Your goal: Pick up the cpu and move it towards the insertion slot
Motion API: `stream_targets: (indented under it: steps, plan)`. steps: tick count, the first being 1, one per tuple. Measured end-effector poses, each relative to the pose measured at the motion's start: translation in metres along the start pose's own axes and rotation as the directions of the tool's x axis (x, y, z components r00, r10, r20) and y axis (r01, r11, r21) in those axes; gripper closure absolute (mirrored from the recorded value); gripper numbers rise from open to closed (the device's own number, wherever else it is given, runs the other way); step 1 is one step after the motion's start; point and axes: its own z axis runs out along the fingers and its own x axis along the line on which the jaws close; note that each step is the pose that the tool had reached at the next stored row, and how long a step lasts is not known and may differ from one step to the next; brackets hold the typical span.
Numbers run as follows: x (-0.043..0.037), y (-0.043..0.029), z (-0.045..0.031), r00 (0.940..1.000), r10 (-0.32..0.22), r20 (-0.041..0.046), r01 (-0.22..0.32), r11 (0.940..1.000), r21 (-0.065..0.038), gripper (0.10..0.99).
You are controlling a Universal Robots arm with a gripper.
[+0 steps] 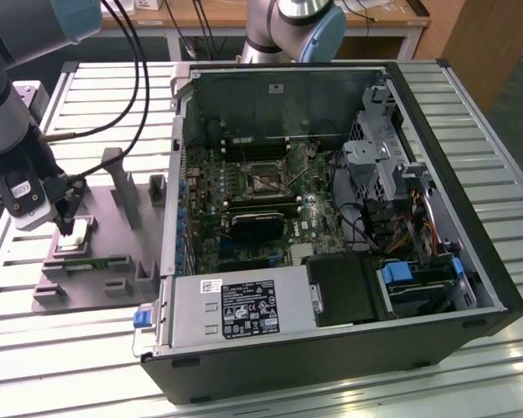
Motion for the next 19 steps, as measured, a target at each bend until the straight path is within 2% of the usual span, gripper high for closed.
stream_targets:
  steps: [4, 13, 14, 15, 17, 18, 19]
  plan:
    - [0.0010, -0.0004, 0.0061, 1.0000, 0.000, 0.0001, 0.000, 1.0000, 0.000, 0.984]
    - [0.0010, -0.0004, 0.0065, 1.0000, 0.000, 0.0000, 0.000, 1.0000, 0.000, 0.973]
    - [0.0010, -0.0004, 0.0065, 1.0000, 0.000, 0.0000, 0.000, 1.0000, 0.000, 0.855]
    - [0.0010, -0.0004, 0.0065, 1.0000, 0.000, 0.0000, 0.000, 1.0000, 0.000, 0.855]
    - [0.0010, -0.0004, 0.0066, 1.0000, 0.000, 0.0000, 0.000, 1.0000, 0.000, 0.737]
    - [0.0010, -0.0004, 0.0066, 1.0000, 0.000, 0.0000, 0.000, 1.0000, 0.000, 0.737]
    - [0.0010, -0.0004, 0.0066, 1.0000, 0.000, 0.0000, 0.000, 1.0000, 0.000, 0.678]
